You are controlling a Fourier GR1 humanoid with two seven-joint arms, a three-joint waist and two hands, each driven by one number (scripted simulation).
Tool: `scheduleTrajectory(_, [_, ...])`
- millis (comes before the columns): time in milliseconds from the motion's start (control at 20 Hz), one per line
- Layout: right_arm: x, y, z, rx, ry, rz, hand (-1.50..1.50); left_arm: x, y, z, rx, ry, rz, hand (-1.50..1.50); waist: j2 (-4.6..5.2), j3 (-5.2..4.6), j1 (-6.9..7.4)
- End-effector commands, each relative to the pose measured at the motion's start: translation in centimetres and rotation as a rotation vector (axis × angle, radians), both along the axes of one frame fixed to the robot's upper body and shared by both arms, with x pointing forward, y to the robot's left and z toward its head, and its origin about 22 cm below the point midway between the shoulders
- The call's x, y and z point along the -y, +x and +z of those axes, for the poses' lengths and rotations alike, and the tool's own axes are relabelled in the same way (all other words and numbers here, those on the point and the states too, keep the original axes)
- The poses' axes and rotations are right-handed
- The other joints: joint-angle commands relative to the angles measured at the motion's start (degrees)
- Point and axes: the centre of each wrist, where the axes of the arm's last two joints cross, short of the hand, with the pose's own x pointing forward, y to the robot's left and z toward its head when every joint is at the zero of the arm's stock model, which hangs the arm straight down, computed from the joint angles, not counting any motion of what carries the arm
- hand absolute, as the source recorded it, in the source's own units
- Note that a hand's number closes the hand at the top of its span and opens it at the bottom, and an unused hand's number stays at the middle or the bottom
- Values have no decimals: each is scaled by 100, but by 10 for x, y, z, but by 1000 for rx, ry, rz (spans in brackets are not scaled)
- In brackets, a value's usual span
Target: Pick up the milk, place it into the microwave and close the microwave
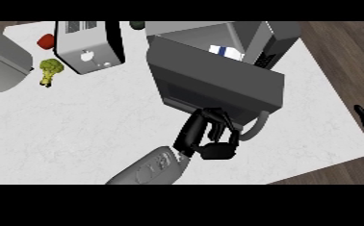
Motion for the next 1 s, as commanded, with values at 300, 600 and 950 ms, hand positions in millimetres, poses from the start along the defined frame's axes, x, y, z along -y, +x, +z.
scheduleTrajectory(300, [-2, 12, 29, 24, -1, 101, -150, 4, 41, 36, 10, -154, 122, 150, 118, 4, -381])
scheduleTrajectory(600, [8, 17, 48, 29, -39, 114, -150, 1, 64, 44, -14, -167, 183, 150, 169, 20, -447])
scheduleTrajectory(950, [16, 23, 63, 31, -53, 120, -150, 2, 86, 66, 8, -242, 205, 150, 250, 17, -558])
